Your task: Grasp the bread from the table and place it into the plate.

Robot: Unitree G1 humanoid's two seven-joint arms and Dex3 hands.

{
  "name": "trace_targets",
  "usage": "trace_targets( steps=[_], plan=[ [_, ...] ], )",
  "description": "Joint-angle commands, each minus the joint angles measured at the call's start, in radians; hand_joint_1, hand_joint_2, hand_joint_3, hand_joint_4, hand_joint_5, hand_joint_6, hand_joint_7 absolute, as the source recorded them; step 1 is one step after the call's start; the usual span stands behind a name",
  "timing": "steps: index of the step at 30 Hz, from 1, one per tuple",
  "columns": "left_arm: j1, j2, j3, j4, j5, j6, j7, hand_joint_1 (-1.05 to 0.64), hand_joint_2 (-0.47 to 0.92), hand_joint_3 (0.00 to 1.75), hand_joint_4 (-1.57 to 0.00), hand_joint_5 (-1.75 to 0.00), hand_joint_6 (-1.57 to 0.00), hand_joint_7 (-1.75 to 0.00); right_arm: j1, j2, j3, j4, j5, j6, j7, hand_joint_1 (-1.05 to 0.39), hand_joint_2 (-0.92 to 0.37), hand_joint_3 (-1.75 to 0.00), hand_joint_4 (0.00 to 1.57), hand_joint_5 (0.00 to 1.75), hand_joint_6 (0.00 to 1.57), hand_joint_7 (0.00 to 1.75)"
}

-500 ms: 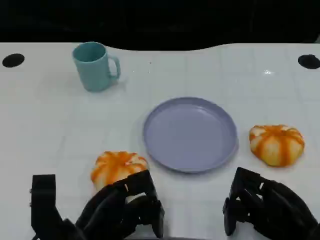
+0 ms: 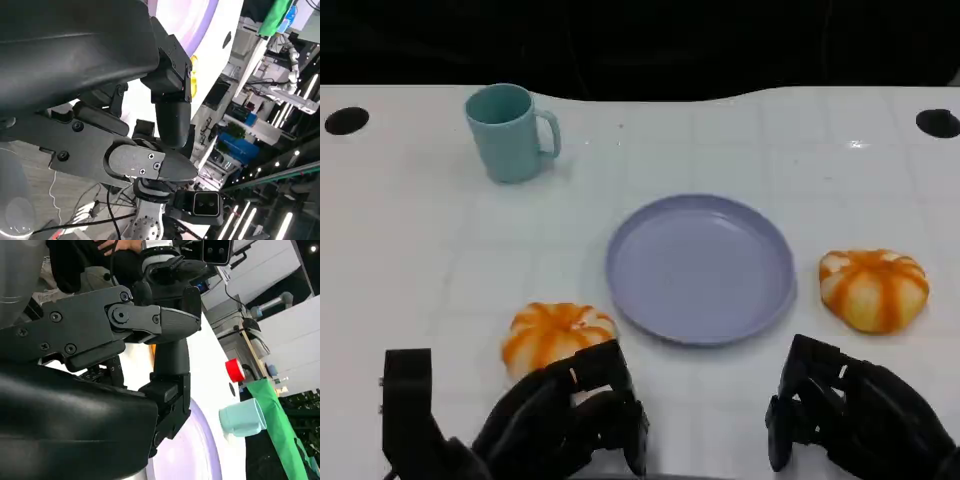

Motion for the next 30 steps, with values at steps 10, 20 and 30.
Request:
trace_targets(
  steps=[10,20,30],
  plan=[
    [0.013,0.012,0.008,-0.012,0.003,-0.001,0.001,-0.63,0.92,0.21,-0.67,-1.75,-0.52,-1.56,-0.003,-0.013,-0.003,-0.005,-0.003,0.007,-0.013,-0.53,-0.92,-0.45,0.59,1.75,0.44,1.62],
    [0.013,-0.008,0.047,-0.036,0.011,-0.134,0.023,-0.68,0.92,0.19,-0.53,-1.73,-0.49,-1.44,-0.002,-0.015,0.000,-0.008,0.000,0.006,-0.010,-0.53,-0.92,-0.45,0.58,1.75,0.43,1.62],
    [0.021,0.081,0.033,-0.202,0.262,-0.427,0.170,-0.80,0.92,0.24,-0.49,-1.28,-0.53,-0.62,0.000,-0.015,-0.003,-0.006,0.006,0.002,-0.005,-0.52,-0.92,-0.45,0.58,1.75,0.42,1.63]
  ],
)
